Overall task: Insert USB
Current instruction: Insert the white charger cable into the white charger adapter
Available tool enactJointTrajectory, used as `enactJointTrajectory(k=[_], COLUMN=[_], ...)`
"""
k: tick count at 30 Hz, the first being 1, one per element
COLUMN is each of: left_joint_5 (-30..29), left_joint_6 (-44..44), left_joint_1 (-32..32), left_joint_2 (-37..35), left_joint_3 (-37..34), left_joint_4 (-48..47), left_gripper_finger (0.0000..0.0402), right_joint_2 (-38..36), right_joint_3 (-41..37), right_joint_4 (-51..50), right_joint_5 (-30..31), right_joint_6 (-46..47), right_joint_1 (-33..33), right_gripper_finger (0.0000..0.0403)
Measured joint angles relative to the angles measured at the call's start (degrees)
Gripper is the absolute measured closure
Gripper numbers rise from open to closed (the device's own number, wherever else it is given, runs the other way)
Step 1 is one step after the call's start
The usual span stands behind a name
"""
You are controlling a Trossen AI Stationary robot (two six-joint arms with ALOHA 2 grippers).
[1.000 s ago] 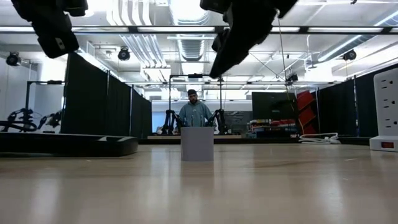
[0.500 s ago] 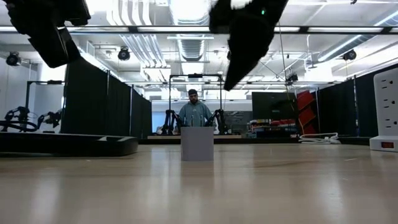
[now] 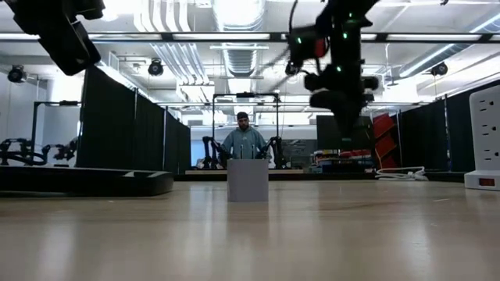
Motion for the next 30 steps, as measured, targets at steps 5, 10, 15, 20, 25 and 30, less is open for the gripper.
enactJointTrajectory(k=[5,10,15,20,25,30], left_joint_5=[-0.02,-3.46,-11.85,-17.12,-19.46,-20.61], left_joint_6=[3.41,2.74,0.65,1.11,0.69,-1.42], left_joint_1=[0.02,0.04,0.07,0.07,0.09,0.09], left_joint_2=[-0.91,-0.98,-0.98,-0.60,0.22,1.35], left_joint_3=[0.00,0.00,0.00,0.00,0.00,0.00], left_joint_4=[0.00,0.04,2.30,4.90,8.82,12.55], left_gripper_finger=[0.0379,0.0379,0.0379,0.0379,0.0379,0.0379], right_joint_2=[0.07,0.41,3.13,5.21,9.36,14.21], right_joint_3=[-0.85,-0.87,-0.92,-0.92,-0.92,-0.94], right_joint_4=[-1.66,-2.02,-2.47,-2.25,-1.91,-0.90], right_joint_5=[-0.05,0.40,0.93,1.10,0.91,0.92], right_joint_6=[-3.00,-13.50,-18.63,-21.47,-28.61,-32.82], right_joint_1=[-8.41,-15.56,-23.39,-29.02,-32.30,-32.70], right_gripper_finger=[0.0327,0.0396,0.0396,0.0400,0.0402,0.0402])
